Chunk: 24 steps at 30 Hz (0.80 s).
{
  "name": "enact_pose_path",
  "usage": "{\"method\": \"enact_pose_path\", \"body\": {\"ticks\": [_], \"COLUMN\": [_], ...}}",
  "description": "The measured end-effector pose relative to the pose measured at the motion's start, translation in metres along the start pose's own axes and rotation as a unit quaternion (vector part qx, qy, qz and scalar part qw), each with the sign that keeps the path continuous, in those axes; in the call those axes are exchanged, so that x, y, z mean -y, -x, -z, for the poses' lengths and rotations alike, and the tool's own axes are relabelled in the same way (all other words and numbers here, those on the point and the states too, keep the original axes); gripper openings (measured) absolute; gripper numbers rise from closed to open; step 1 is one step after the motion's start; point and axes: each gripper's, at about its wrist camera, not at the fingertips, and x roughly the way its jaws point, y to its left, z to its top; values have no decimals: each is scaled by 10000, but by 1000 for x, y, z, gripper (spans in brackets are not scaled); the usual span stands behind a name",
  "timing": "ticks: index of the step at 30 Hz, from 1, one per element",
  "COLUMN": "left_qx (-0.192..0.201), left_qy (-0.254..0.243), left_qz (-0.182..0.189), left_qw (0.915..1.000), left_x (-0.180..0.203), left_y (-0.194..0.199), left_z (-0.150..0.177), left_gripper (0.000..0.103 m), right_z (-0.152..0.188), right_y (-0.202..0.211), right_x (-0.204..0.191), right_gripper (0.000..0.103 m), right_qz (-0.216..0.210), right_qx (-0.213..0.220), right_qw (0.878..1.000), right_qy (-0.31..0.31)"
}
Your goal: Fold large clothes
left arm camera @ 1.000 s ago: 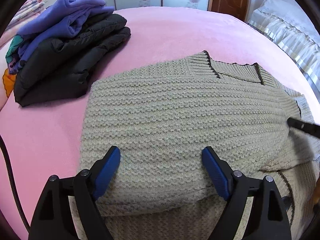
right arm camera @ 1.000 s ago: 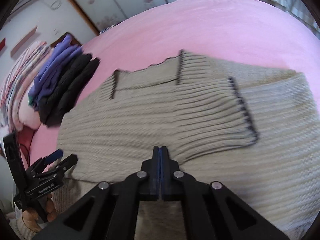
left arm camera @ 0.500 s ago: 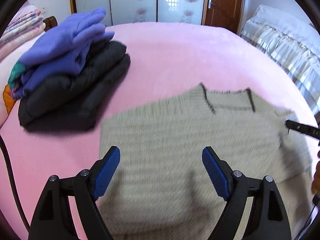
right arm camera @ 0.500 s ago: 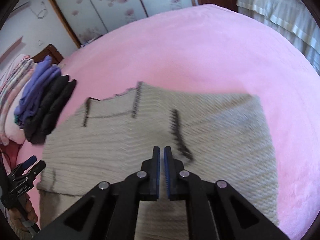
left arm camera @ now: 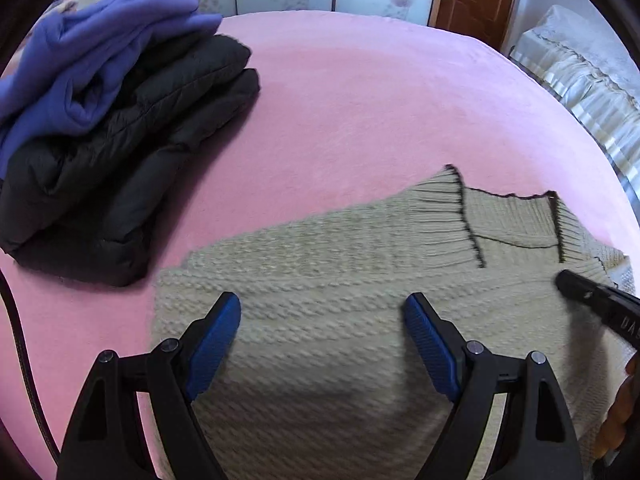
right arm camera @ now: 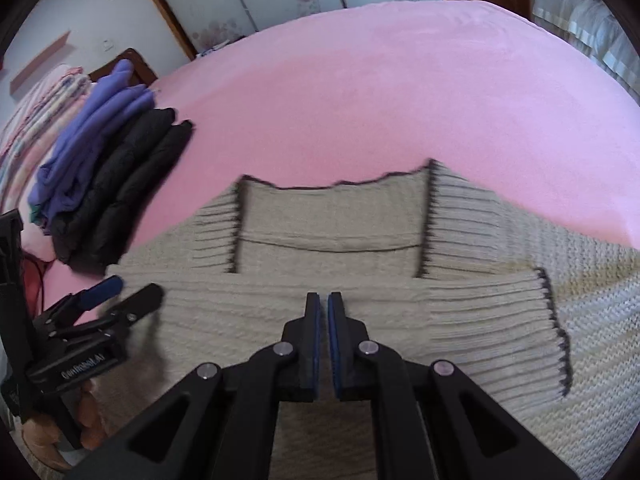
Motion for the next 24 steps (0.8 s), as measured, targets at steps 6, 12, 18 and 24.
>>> {"method": "enact_pose_path", "body": {"ticks": [6,12,18,24], "left_qx": [119,166,451,777], "left_qy": [-1,219,168,-19], "left_qz": [199,247,274,277], "left_qw": [9997,9993,9985,9966], "left_x": [-15,-20,-18,-11], "left_y": [-1,15,74,165], "left_z": [2,2,6,23], "left_gripper": [84,84,83,83], "right_z": [6,12,19,44], "right_y": [9,26,65,142], "right_x": [65,79,65,48], "right_gripper": [0,0,3,4], "right_qz": [-57,-102,-126,-316], "right_qx": [122,202,393,703], "right_qw": [9982,9970,9969,9950], "right_qy": [-582,-735,-662,-628]}}
